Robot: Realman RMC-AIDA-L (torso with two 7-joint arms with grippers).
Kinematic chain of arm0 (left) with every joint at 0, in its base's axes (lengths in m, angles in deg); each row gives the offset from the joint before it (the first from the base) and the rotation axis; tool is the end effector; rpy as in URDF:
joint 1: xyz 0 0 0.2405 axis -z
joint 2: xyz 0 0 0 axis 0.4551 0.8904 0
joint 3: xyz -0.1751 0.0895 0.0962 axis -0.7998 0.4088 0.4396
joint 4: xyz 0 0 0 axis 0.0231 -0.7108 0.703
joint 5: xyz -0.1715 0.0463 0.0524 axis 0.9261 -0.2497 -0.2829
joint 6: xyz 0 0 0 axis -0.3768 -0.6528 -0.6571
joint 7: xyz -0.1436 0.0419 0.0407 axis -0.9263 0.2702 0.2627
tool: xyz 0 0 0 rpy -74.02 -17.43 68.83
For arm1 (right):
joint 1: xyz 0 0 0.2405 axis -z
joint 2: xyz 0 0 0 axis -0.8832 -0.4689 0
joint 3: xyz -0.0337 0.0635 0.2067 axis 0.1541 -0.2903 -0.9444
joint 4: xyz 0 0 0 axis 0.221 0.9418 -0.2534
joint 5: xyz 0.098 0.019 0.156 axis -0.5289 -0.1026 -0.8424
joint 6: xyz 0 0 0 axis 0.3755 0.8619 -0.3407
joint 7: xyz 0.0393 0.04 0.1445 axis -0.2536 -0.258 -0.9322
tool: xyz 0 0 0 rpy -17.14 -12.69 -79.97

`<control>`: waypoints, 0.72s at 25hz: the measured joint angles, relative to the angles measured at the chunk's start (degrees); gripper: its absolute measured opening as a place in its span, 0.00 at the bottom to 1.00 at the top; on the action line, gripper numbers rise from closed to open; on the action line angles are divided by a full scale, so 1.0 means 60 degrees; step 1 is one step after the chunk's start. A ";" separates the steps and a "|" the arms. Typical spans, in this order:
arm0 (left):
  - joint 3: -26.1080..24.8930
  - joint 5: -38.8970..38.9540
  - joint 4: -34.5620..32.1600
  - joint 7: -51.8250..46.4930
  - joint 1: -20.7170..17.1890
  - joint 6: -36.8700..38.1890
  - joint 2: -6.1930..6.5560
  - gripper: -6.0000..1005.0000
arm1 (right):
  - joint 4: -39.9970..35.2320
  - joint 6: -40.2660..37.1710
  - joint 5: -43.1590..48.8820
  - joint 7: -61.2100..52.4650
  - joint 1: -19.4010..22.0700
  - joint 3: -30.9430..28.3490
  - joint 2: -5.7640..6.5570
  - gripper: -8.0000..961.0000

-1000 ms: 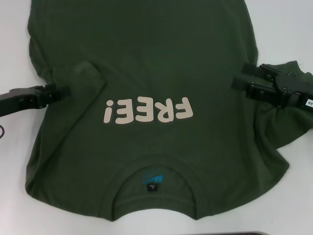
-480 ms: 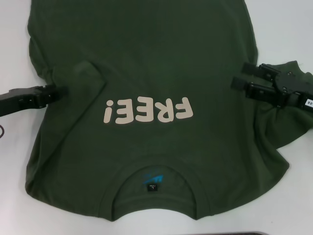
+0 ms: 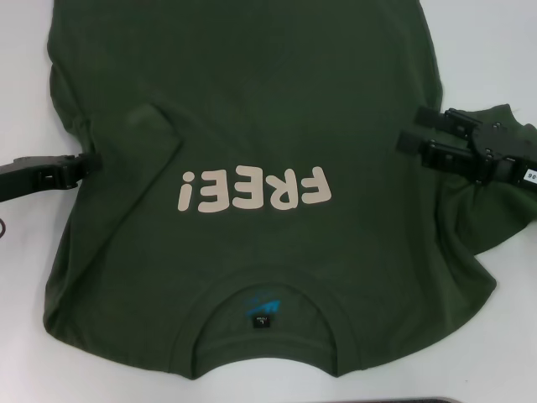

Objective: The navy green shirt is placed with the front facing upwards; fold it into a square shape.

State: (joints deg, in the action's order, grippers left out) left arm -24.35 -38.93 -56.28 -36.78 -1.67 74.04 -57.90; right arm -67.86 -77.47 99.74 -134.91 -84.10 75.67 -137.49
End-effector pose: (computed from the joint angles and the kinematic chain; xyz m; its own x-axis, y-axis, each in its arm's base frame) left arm -0.2915 0.2937 0.0176 0.4655 0.7087 0.5302 0.8822 -0.4192 -0.2143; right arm 0.2513 0.2533 0.0188 0.4794 -0.4641 -0.7449 -0.6982 -0.7159 -0.0033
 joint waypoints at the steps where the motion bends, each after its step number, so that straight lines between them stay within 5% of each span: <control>1: 0.0000 -0.0001 -0.0007 -0.0001 0.0000 0.0007 0.0000 0.12 | 0.0000 0.0000 0.0000 0.0000 0.0000 0.0000 0.0000 0.95; 5: 0.0000 -0.0006 -0.0014 -0.0003 0.0004 0.0096 0.0000 0.00 | 0.0000 -0.0003 0.0000 0.0010 0.0004 -0.0011 0.0001 0.95; 18: 0.0000 0.0031 0.0023 -0.0183 0.0132 0.0961 -0.0081 0.01 | 0.0015 -0.0003 0.0001 0.0061 0.0015 -0.0094 0.0000 0.95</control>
State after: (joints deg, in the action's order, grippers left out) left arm -24.35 -38.74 -56.14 -37.88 -0.88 79.80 -58.38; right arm -67.77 -77.49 99.75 -134.54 -84.01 75.11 -137.48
